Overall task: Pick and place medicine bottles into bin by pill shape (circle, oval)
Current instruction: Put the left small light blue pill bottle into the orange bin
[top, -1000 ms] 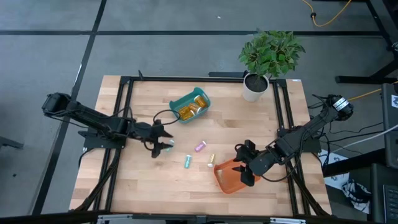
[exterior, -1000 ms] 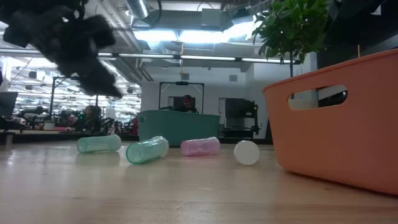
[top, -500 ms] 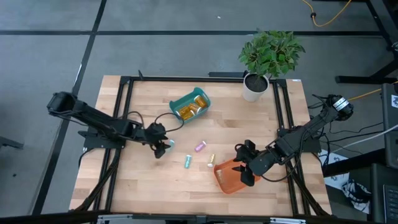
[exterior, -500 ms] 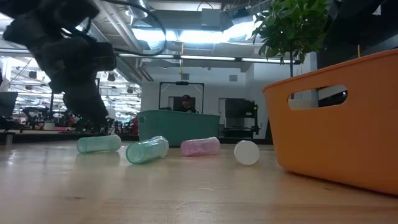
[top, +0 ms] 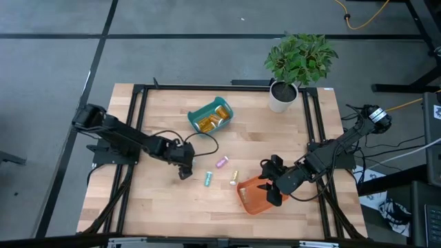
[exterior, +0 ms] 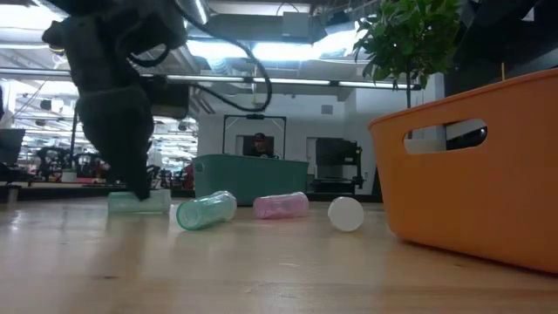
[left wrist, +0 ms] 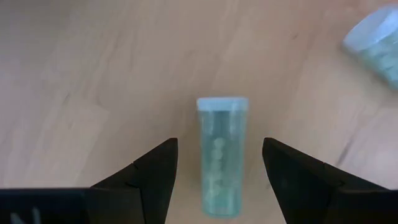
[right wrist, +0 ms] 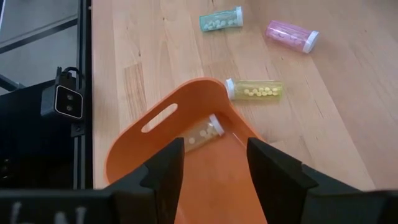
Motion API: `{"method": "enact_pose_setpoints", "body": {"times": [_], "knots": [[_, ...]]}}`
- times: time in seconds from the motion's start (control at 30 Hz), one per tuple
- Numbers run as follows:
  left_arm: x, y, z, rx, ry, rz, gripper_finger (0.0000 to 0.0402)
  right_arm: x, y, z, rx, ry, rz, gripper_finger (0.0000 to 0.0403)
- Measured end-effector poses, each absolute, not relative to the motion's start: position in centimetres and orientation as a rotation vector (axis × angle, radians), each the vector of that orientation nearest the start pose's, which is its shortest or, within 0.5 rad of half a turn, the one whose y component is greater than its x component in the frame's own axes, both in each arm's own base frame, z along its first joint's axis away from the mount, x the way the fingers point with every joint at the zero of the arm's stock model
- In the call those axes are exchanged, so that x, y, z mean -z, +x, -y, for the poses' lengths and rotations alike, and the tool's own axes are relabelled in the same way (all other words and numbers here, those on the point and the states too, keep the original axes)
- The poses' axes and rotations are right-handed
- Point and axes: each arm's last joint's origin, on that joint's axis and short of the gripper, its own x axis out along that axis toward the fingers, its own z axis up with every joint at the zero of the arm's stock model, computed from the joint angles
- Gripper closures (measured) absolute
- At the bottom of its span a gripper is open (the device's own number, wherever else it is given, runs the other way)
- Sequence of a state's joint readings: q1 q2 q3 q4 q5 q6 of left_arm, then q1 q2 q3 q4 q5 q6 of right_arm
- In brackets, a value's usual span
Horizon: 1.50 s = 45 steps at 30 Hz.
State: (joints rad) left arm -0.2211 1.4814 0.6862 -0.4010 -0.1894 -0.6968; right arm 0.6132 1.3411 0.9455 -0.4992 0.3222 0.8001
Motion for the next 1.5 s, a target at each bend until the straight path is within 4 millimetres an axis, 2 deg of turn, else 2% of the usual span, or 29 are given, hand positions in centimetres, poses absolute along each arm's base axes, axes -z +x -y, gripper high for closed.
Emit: {"method": "enact_pose_setpoints", "body": {"times": [0.27,0.5,0.77,1.13,1.33,1.5], "knots": [[-13.0,24.4,4.9,-0.315,-0.288,-1.213,0.0172,-24.7,22.5,-14.7,0.062,0.349,-0.842,0.0226],[-13.5,24.2,4.9,-0.266,-0.259,-1.203,0.0183,-24.7,22.5,-14.7,0.062,0.35,-0.842,0.0226],[-13.6,24.3,4.6,-0.268,-0.272,-1.196,0.0245,-24.7,22.5,-14.7,0.062,0.35,-0.842,0.0226],[-13.8,24.7,4.5,-0.209,-0.198,-1.168,0.0343,-24.8,22.5,-14.7,0.076,0.378,-0.839,0.0226],[-16.0,27.1,5.0,-0.128,-0.161,-1.0,0.0348,-25.1,22.7,-14.3,0.133,0.354,-0.794,0.0226],[-19.1,29.9,5.5,-0.046,-0.133,-0.703,0.0349,-27.9,23.3,-13.8,0.168,0.349,-0.693,0.0226]]}}
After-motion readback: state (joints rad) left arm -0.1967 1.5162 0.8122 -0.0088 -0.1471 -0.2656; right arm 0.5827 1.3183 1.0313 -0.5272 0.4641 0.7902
